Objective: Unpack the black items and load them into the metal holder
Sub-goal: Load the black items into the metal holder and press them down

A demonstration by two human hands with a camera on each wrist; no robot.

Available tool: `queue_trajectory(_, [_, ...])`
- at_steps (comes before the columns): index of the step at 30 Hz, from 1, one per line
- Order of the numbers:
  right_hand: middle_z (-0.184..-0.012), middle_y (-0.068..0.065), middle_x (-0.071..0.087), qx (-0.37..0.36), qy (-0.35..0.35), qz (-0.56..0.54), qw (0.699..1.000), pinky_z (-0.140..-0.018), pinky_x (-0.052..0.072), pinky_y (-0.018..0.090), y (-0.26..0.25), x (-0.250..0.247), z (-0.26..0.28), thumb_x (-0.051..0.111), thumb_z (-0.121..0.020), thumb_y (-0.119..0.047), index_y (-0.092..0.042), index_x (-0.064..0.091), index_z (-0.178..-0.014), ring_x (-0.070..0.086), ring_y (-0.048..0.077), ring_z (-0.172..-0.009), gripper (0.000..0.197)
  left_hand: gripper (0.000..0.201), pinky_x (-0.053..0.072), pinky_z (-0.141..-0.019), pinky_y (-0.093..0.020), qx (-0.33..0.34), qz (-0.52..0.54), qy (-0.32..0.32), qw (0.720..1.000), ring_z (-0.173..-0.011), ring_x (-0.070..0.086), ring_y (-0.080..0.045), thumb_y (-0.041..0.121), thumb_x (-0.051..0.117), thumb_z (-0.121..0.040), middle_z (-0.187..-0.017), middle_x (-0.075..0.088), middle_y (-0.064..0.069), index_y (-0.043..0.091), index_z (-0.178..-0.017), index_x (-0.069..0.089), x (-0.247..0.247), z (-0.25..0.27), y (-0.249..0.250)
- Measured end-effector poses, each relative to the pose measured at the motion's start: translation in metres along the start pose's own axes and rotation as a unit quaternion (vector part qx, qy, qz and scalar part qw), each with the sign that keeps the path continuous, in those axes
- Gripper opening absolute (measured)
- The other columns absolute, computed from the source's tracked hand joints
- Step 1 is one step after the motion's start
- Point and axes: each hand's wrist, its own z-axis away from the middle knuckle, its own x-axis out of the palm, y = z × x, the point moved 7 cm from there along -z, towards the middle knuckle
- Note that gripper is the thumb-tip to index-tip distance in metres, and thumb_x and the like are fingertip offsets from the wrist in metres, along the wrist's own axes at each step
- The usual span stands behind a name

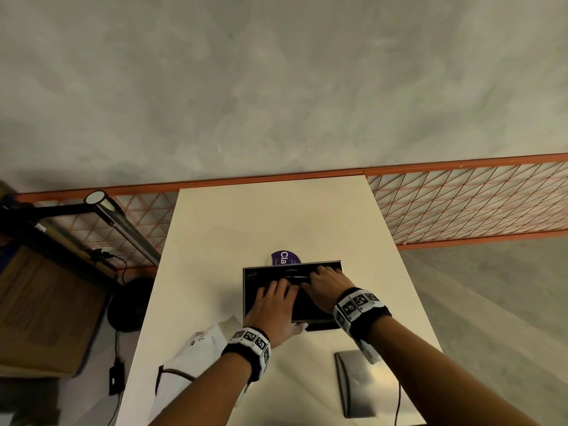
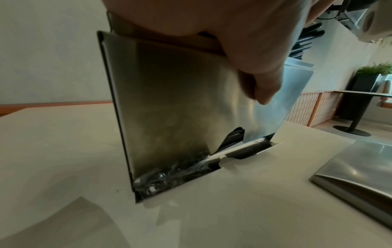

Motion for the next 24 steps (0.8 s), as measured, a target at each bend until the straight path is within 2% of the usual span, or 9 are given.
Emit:
queue_trajectory(3, [-0.129, 0.016, 0.056, 0.023, -0.037, -0.016, 0.999, -0.102, 0.04, 0.047, 0.002, 0.008, -0.008, 0.028, -0.102, -0.039, -0.013, 0.055, -0.126, 0.051, 0.036, -0.122, 0.044, 0.075, 0.037, -0.102, -0.044, -0.003, 0.003, 0.0, 1.0, -0.121, 0.043, -0.026, 0.071, 0.057, -0.077, -0.134, 0.044, 0.0, 0.027, -0.136, 0.04, 0.001, 0.007, 0.002])
queue_trajectory(7, [-0.128, 0.012, 0.058, 0.021, -0.035, -0.077, 0.996, -0.096, 0.048, 0.043, -0.003, 0.01, -0.018, 0.034, -0.094, -0.037, -0.021, 0.049, -0.131, 0.06, 0.034, -0.111, 0.043, 0.075, 0.037, -0.102, -0.045, -0.008, 0.004, -0.003, 1.0, -0.121, 0.044, -0.026, 0.07, 0.056, -0.077, -0.134, 0.045, -0.001, 0.026, -0.136, 0.041, 0.006, 0.016, 0.005])
queue_trajectory(13, [-0.12, 0.008, 0.062, 0.026, -0.022, -0.064, 0.997, -0.087, 0.051, 0.039, -0.006, 0.011, -0.021, 0.035, -0.096, -0.033, -0.022, 0.054, -0.125, 0.063, 0.029, -0.104, 0.036, 0.075, 0.038, -0.102, -0.045, -0.012, 0.011, -0.01, 1.0, -0.121, 0.044, -0.026, 0.069, 0.059, -0.076, -0.133, 0.046, -0.001, 0.023, -0.133, 0.043, 0.002, 0.014, 0.004])
queue_trajectory(16, [-0.12, 0.006, 0.064, 0.003, -0.012, -0.013, 1.0, -0.089, 0.051, 0.042, -0.014, 0.014, -0.021, 0.033, -0.097, -0.027, -0.02, 0.059, -0.123, 0.063, 0.028, -0.107, 0.037, 0.074, 0.038, -0.101, -0.045, -0.016, 0.011, -0.011, 1.0, -0.12, 0.045, -0.026, 0.068, 0.061, -0.075, -0.132, 0.047, -0.001, 0.023, -0.131, 0.044, 0.002, 0.014, 0.004])
queue_trajectory(19, [-0.119, 0.011, 0.065, -0.001, -0.026, -0.019, 0.999, -0.093, 0.049, 0.045, -0.016, 0.016, -0.018, 0.034, -0.097, -0.022, -0.013, 0.06, -0.124, 0.062, 0.031, -0.111, 0.038, 0.074, 0.038, -0.101, -0.045, -0.022, 0.014, -0.014, 1.0, -0.12, 0.045, -0.026, 0.068, 0.061, -0.075, -0.131, 0.047, -0.001, 0.023, -0.131, 0.044, 0.003, 0.015, 0.005])
queue_trajectory(20, [-0.121, 0.013, 0.063, -0.014, -0.019, -0.026, 0.999, -0.095, 0.047, 0.045, -0.016, 0.016, -0.019, 0.032, -0.097, -0.023, -0.012, 0.058, -0.126, 0.06, 0.033, -0.113, 0.04, 0.074, 0.037, -0.102, -0.045, -0.023, 0.016, -0.013, 1.0, -0.121, 0.045, -0.026, 0.068, 0.061, -0.075, -0.132, 0.047, -0.001, 0.023, -0.131, 0.044, 0.003, 0.016, 0.005])
queue_trajectory(22, [-0.131, 0.015, 0.057, -0.028, -0.012, -0.064, 0.998, -0.102, 0.041, 0.042, -0.013, 0.02, -0.024, 0.02, -0.092, -0.036, -0.015, 0.052, -0.134, 0.055, 0.035, -0.119, 0.058, 0.074, 0.037, -0.103, -0.045, -0.024, 0.017, -0.012, 0.999, -0.121, 0.044, -0.026, 0.068, 0.06, -0.075, -0.132, 0.046, 0.0, 0.024, -0.132, 0.043, 0.005, 0.018, 0.006])
queue_trajectory(24, [-0.146, 0.016, 0.045, -0.021, -0.05, -0.089, 0.995, -0.112, 0.033, 0.041, -0.008, 0.028, -0.025, 0.011, -0.085, -0.046, -0.018, 0.042, -0.144, 0.045, 0.033, -0.132, 0.072, 0.073, 0.037, -0.103, -0.045, -0.025, 0.017, -0.014, 0.999, -0.122, 0.044, -0.026, 0.068, 0.06, -0.076, -0.132, 0.046, 0.0, 0.024, -0.132, 0.043, 0.005, 0.018, 0.006])
